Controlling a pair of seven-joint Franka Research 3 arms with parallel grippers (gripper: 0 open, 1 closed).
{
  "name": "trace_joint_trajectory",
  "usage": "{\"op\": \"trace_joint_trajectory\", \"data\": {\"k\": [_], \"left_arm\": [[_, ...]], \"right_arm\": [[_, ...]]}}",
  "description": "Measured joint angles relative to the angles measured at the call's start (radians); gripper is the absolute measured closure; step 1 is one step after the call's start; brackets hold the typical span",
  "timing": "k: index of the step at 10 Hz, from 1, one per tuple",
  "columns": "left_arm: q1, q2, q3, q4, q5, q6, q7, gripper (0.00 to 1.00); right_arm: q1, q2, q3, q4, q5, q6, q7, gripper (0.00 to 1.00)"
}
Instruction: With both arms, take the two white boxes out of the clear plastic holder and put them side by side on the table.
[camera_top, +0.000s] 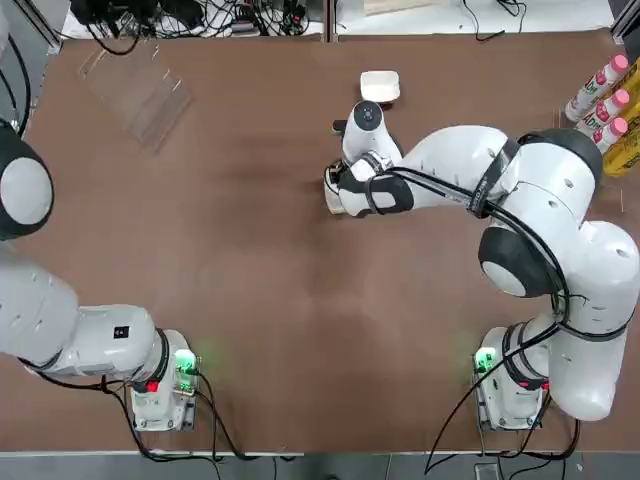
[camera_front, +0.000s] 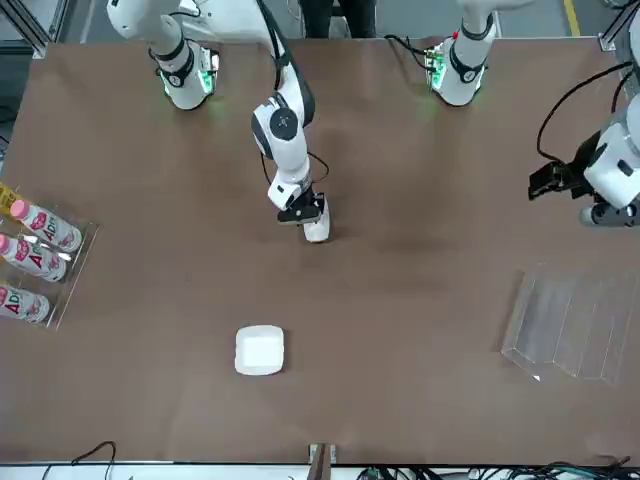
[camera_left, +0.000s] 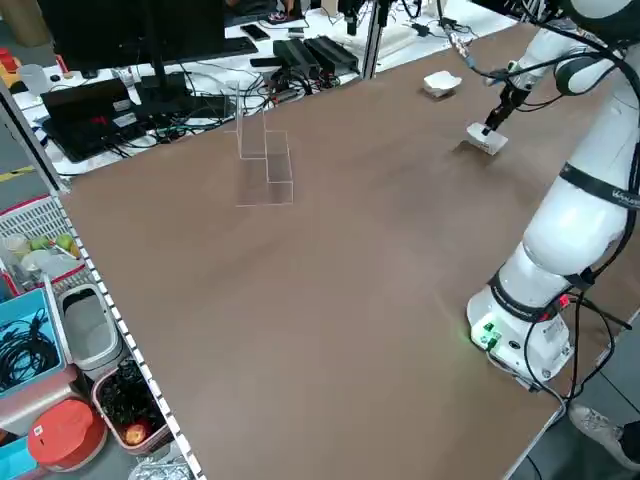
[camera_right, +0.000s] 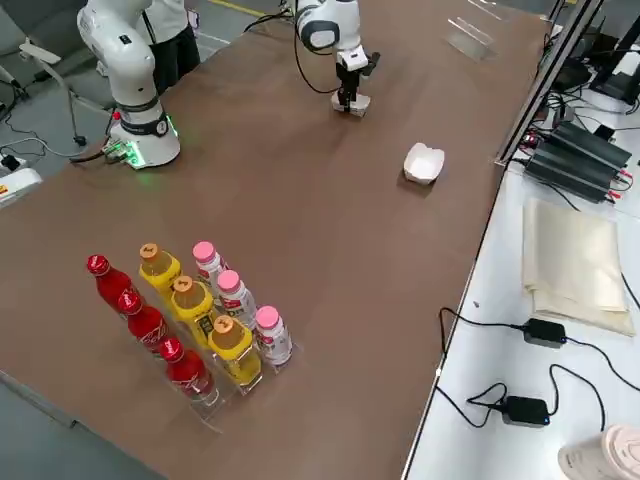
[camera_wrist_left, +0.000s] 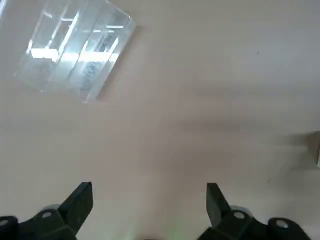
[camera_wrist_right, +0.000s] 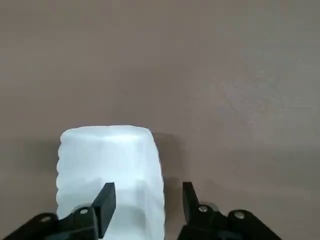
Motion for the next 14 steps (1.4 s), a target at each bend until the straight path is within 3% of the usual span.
{"op": "trace_joint_trajectory", "data": {"k": [5,9,14], "left_arm": [[0.012,0.001,-0.001,-0.001,0.000,0.089,-0.002,0.00],[0.013,0.008,-0.001,-0.004,0.000,0.090,0.004,0.00],[0.021,0.005,0.002,-0.003,0.000,0.042,0.004,0.00]], "right_arm": [[0.000,0.003,0.000,-0.003,0.000,0.001,0.000,0.49],[0.000,0.016,0.000,-0.009,0.000,0.010,0.000,0.62],[0.000,0.020,-0.002,-0.009,0.000,0.013,0.015,0.93]]}}
